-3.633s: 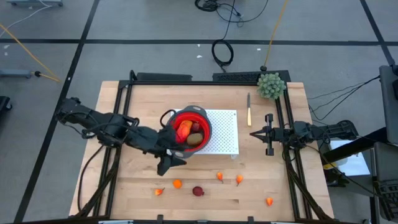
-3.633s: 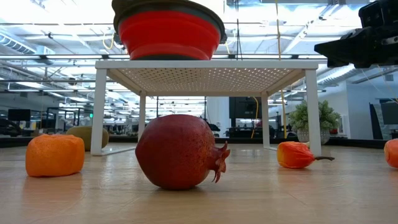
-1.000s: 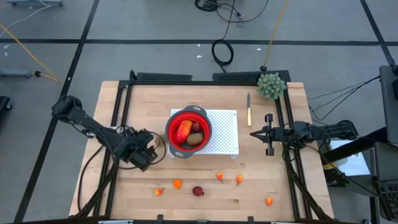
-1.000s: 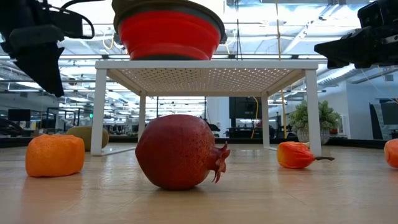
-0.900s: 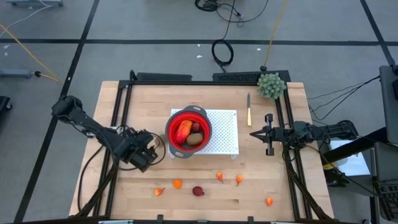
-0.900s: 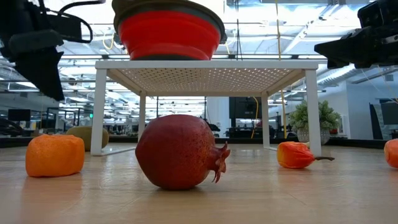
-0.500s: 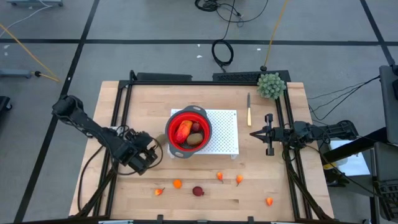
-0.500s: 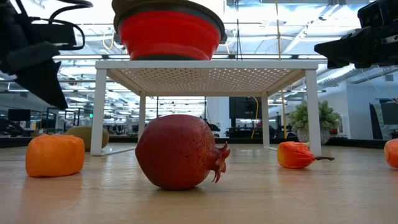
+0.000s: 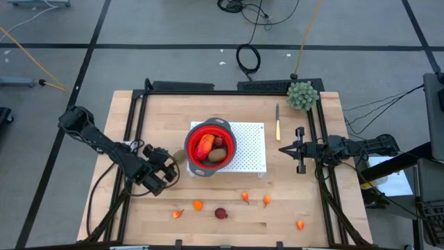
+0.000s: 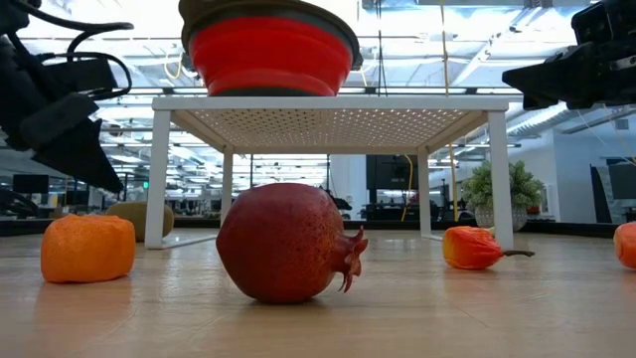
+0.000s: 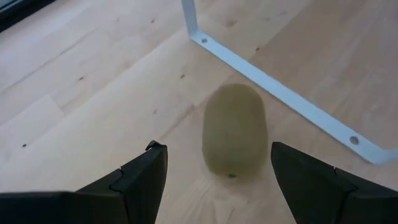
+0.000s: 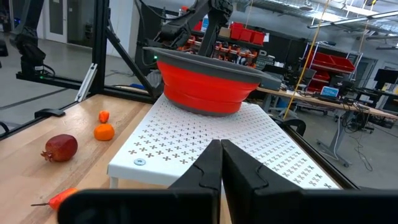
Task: Pick & Place Fruit
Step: Put the kiwi into the strainer bowl on the shelf
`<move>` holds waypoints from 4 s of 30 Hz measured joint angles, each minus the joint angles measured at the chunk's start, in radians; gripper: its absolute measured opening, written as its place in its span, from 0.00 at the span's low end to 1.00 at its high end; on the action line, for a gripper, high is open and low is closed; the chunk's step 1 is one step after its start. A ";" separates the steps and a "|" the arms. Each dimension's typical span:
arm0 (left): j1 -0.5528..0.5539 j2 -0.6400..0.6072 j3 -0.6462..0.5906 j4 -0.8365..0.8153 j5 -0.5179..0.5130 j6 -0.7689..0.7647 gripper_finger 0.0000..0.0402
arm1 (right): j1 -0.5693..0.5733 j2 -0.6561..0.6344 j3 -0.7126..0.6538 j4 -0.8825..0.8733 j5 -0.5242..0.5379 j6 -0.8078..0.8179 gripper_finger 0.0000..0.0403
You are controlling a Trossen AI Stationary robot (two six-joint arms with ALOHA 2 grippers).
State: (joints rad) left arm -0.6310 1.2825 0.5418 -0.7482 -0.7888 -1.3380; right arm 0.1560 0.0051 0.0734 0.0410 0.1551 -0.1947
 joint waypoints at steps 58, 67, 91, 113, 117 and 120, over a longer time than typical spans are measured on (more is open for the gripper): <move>0.043 0.214 -0.207 0.606 -0.178 0.283 0.70 | 0.000 0.000 0.000 0.000 0.000 0.000 0.00; 0.059 0.237 -0.206 0.645 -0.166 0.322 0.70 | 0.000 0.000 0.000 0.000 0.000 0.001 0.00; 0.084 0.236 -0.206 0.652 -0.112 0.323 0.49 | 0.000 0.000 0.000 0.000 0.000 0.035 0.00; 0.081 -0.048 -0.134 0.370 -0.115 0.274 0.46 | 0.000 0.000 0.000 0.000 0.000 0.034 0.00; 0.081 -0.100 -0.084 0.224 -0.136 0.257 0.46 | 0.000 0.000 0.000 -0.001 0.000 0.034 0.00; 0.081 -0.125 -0.038 0.104 -0.168 0.221 0.46 | 0.000 0.000 0.000 -0.001 0.000 0.034 0.00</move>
State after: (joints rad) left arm -0.5503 1.1578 0.5039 -0.6443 -0.9569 -1.1168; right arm 0.1562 0.0048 0.0734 0.0402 0.1551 -0.1612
